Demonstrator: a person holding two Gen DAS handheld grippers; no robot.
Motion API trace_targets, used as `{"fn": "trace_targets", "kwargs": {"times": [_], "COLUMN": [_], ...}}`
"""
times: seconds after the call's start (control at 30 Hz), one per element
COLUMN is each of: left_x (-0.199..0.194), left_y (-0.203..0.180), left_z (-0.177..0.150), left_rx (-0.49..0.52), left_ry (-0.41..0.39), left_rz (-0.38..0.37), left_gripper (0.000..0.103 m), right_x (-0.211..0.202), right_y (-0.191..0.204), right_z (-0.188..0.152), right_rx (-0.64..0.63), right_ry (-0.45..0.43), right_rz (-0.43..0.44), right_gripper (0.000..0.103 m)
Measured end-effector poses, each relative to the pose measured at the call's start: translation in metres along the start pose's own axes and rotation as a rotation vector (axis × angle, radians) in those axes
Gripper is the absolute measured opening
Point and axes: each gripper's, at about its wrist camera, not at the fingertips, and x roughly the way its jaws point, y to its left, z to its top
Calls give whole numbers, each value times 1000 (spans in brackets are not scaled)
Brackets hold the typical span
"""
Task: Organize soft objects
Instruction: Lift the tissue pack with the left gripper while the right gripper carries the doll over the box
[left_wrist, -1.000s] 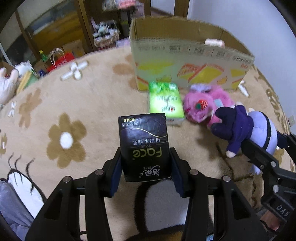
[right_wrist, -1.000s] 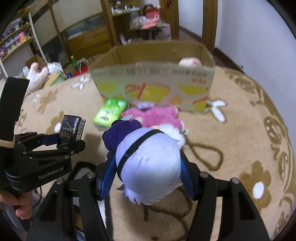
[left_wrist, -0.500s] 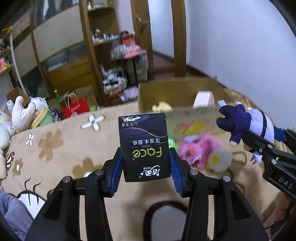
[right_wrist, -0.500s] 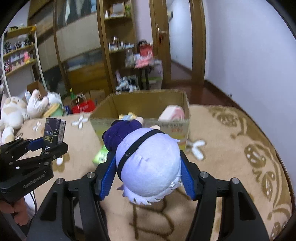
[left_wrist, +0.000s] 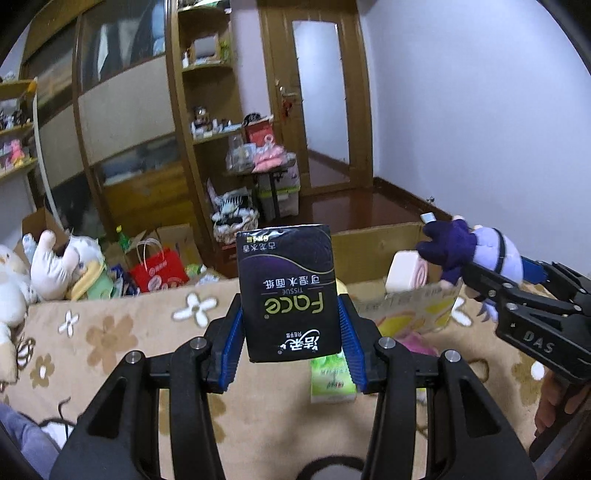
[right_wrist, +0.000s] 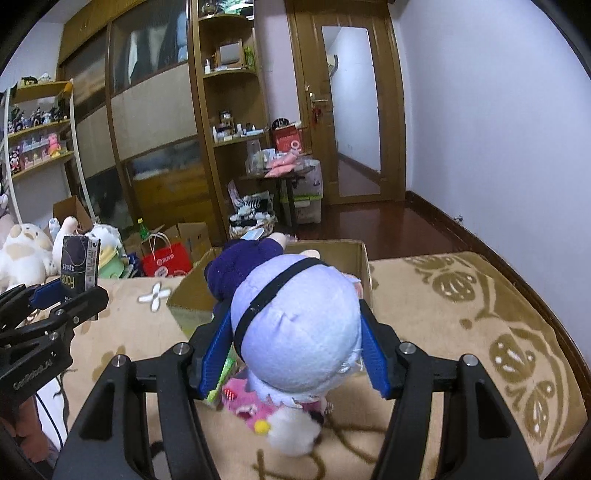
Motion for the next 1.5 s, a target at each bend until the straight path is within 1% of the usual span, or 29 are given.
{"fn": "trace_targets", "kwargs": {"times": [0.1, 0.2, 0.33, 0.47, 0.63, 0.77, 0.83, 0.9, 1.03, 1.17, 1.27, 1.4, 1.5], "left_x": [6, 15, 30, 44, 59, 78, 87, 98, 114, 129, 140, 158, 160], "left_y": [-5, -4, -7, -3, 0, 6, 6, 6, 5, 2, 4, 9, 8], "left_z": [10, 20, 30, 38, 42, 38, 35, 33, 28, 23, 20, 16, 14], "left_rx": [7, -6, 29, 24, 16, -18, -15, -10, -17, -9, -25, -77, -64], "left_ry": [-16, -18, -32, -36, -32, -2, 8, 22, 56, 92, 122, 201, 202], "left_rz": [-3, -12, 11, 14, 12, -3, -5, -6, -31, -64, -89, -128, -127], "left_gripper": [46, 46, 46, 46, 46, 46, 46, 46, 46, 46, 46, 46, 46], "right_x": [7, 18, 34, 46, 59, 73, 82, 92, 106, 112, 115, 118, 118], "right_y": [0, -5, -7, -9, -6, -4, -5, -8, -19, -28, -37, -42, -40], "right_z": [9, 17, 21, 26, 33, 30, 26, 20, 16, 10, 8, 3, 3], "right_rx": [-13, 10, 16, 15, -19, -37, -37, -22, 24, 48, 76, 97, 66], "right_ry": [-10, -13, -13, -23, -45, -42, -25, 4, 43, 71, 88, 109, 109], "right_rz": [-2, 7, 4, 8, 4, -12, -18, -5, 15, 13, 20, 21, 11], "right_gripper": [67, 67, 67, 67, 67, 67, 67, 67, 67, 67, 67, 67, 67]}}
